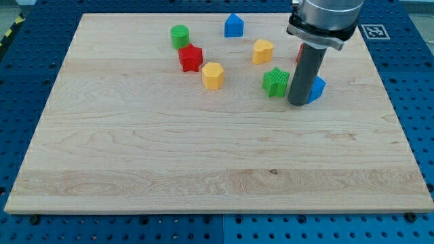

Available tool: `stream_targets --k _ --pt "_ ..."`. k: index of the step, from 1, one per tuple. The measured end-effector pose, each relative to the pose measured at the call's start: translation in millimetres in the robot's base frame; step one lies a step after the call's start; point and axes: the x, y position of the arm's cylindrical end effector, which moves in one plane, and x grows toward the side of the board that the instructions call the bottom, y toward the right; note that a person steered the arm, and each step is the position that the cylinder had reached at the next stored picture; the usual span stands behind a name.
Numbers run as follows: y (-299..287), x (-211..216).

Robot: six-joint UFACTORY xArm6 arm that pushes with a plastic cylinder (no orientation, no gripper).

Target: Move your arm to the top right

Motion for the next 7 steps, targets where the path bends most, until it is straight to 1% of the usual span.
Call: stream_targets --k 1,3,4,5,6,7 --pt "19 -8" --pt "24 -12" --pt "53 2" --pt "92 3" --pt "111 2" --pt "109 -19"
